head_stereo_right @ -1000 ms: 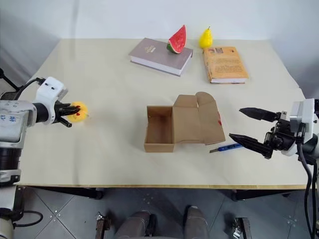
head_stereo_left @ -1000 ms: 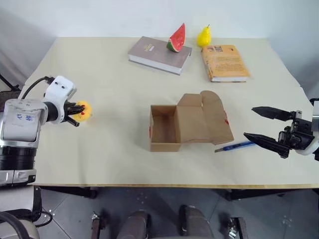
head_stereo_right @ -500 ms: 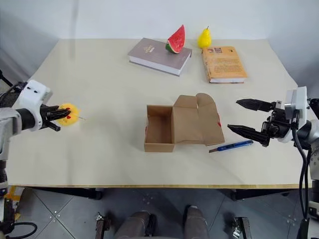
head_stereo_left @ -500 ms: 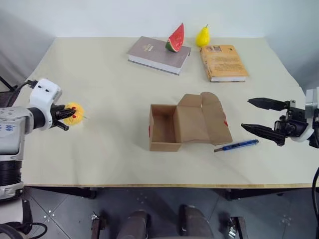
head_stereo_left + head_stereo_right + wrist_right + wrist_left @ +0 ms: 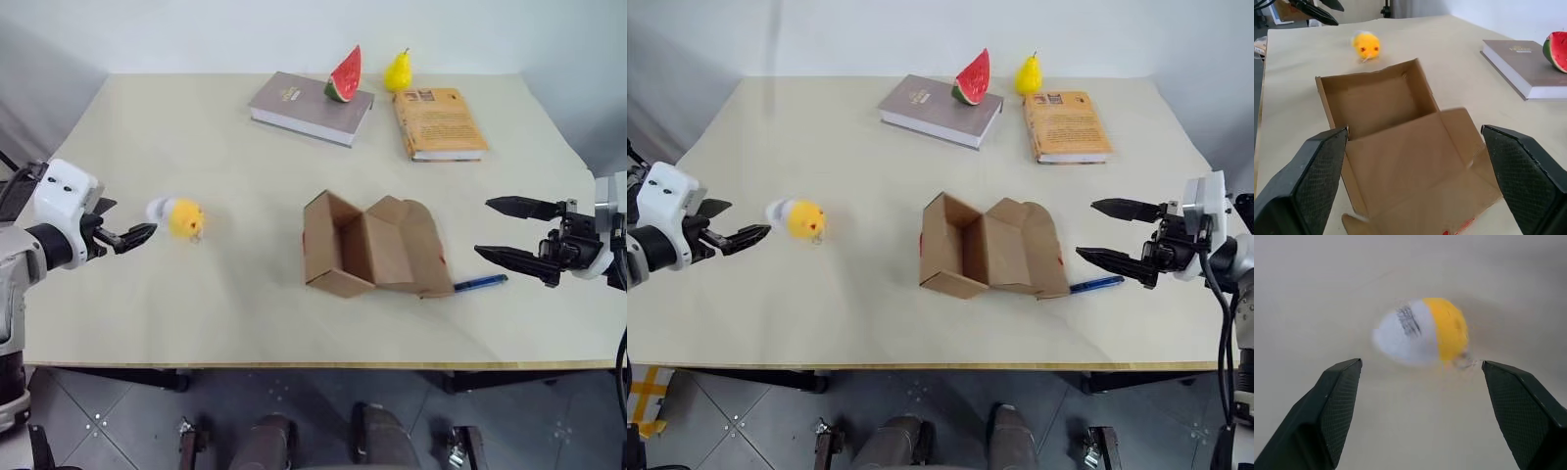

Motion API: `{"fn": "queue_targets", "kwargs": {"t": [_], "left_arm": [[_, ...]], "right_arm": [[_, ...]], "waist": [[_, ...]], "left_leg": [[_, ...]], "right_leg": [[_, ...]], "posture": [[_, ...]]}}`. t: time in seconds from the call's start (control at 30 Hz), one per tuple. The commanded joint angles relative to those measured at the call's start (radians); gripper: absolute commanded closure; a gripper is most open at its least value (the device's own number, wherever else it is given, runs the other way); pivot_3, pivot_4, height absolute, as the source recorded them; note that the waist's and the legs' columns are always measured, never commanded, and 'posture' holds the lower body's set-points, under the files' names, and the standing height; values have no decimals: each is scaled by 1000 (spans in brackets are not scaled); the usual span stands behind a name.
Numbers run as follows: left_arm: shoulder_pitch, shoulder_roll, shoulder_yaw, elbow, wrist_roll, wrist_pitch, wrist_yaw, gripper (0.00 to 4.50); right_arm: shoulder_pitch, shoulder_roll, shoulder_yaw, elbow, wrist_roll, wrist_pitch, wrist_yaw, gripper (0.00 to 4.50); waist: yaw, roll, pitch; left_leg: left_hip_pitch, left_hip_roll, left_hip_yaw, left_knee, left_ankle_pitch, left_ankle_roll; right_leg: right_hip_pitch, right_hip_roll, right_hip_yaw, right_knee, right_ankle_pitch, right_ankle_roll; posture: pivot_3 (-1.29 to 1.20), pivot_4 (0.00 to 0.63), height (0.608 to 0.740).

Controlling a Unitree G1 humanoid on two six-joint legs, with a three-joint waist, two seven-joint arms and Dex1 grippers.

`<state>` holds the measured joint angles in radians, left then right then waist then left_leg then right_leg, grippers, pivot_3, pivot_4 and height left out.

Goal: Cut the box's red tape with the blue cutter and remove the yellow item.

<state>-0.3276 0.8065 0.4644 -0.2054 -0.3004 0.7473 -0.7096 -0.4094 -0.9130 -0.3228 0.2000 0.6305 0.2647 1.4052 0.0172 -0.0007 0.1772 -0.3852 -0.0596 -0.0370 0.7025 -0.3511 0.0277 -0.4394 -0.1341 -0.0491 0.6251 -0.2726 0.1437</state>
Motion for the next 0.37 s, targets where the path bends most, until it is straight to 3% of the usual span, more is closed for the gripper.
{"fn": "queue_targets", "kwargs": {"t": [0.03,0.17,0.23,0.37], "left_arm": [[177,-112,87,-203,-67,-142,-7,338],[361,-151,74,-267,-182,-150,-126,338],[427,-153,58,-266,-157,-208,-140,338],[497,-142,56,-231,-159,-255,-160,338]], "right_arm": [[11,-57,-29,63,-39,-34,27,0],[45,-81,-3,159,-113,-122,63,0],[63,-85,11,214,-157,-177,72,0],[58,-69,18,323,-212,-266,49,0]], "waist": [[0,0,0],[-3,0,0],[-3,0,0],[-2,1,0]], "left_leg": [[0,0,0,0,0,0],[0,1,0,-2,-1,0],[1,2,2,-1,-1,0],[17,3,5,-5,-2,0]], "right_leg": [[0,0,0,-1,0,0],[0,0,0,-3,0,-1],[2,0,0,-4,0,-1],[18,1,0,-15,-2,-5]], "posture": [[0,150,740],[0,150,740],[0,150,740],[0,150,740]]}}
